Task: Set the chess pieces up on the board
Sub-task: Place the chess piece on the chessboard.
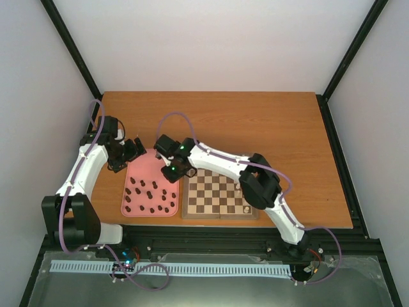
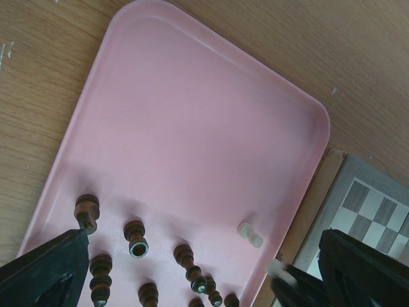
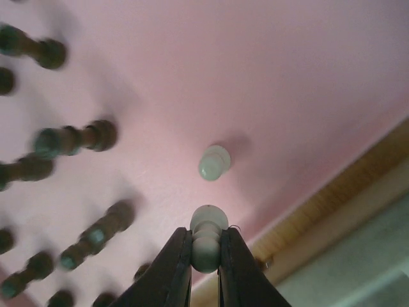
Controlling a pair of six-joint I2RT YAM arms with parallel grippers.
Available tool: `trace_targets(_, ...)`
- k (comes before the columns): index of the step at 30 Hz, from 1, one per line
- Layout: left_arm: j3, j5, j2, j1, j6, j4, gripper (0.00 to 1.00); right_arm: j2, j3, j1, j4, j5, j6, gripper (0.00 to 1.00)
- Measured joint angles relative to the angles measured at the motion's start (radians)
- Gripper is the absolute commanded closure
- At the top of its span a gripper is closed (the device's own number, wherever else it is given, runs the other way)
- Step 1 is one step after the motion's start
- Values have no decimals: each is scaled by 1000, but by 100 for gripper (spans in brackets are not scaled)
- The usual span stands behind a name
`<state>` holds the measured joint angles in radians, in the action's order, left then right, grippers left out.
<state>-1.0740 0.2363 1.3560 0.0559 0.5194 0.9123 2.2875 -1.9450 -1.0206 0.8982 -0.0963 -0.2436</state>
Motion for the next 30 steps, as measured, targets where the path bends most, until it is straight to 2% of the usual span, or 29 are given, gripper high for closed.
trace_targets(3, 0, 0, -3, 0, 0, 0, 0, -81, 4, 6, 11, 12, -4, 97)
trace_targets(7, 0, -1, -5, 0, 0, 0, 0, -266, 63, 12, 32, 41, -11, 97)
trace_targets(13, 0, -4, -5, 0, 0, 0, 0, -578, 394, 18, 84, 83, -65, 97)
trace_targets(15, 1, -4, -5, 0, 0, 0, 0, -638, 510, 18, 110, 86, -93, 97)
trace_targets(21, 15, -5, -5, 0, 0, 0, 0, -739, 785, 22, 148, 85, -188, 97)
trace_targets(30, 16, -8, -5, 0, 0, 1, 0, -787, 947, 80, 80, 109, -265, 97)
